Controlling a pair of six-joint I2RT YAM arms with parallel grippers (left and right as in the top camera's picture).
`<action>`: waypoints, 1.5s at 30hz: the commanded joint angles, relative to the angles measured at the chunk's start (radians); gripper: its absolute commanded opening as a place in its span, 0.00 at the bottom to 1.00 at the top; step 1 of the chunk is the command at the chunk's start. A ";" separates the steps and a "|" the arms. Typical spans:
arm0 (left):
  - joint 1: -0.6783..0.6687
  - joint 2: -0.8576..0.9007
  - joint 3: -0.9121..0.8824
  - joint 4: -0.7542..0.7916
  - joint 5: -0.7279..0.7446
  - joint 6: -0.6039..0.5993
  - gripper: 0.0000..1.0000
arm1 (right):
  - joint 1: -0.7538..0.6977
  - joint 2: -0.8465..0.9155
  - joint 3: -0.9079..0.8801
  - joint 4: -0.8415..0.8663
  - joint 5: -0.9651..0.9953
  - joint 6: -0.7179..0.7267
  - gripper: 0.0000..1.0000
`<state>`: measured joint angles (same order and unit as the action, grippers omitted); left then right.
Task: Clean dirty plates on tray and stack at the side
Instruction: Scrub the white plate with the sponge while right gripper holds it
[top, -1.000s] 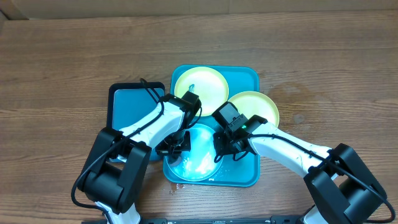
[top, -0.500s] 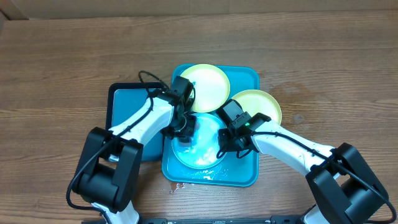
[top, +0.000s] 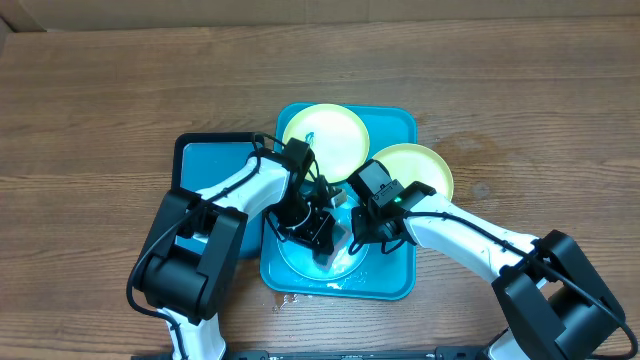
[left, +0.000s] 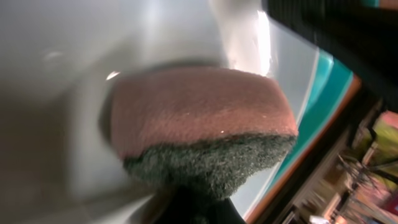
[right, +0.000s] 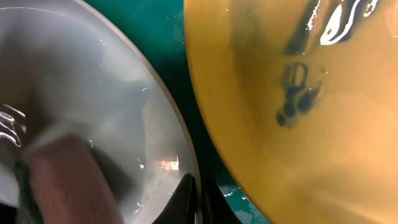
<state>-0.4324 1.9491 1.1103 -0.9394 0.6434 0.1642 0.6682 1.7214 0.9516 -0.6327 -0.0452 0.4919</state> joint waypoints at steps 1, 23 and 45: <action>-0.008 0.017 -0.011 -0.044 0.046 0.027 0.04 | 0.011 0.011 -0.003 0.000 0.007 -0.021 0.04; 0.043 0.011 0.045 -0.056 -0.947 -0.819 0.03 | 0.011 0.011 -0.003 0.000 0.008 -0.021 0.04; -0.007 0.013 0.108 0.272 -0.104 -0.299 0.04 | 0.011 0.011 -0.003 0.000 0.011 -0.021 0.04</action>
<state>-0.3927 1.9331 1.2129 -0.6827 0.3454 -0.2188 0.6682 1.7252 0.9573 -0.6201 -0.0433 0.5198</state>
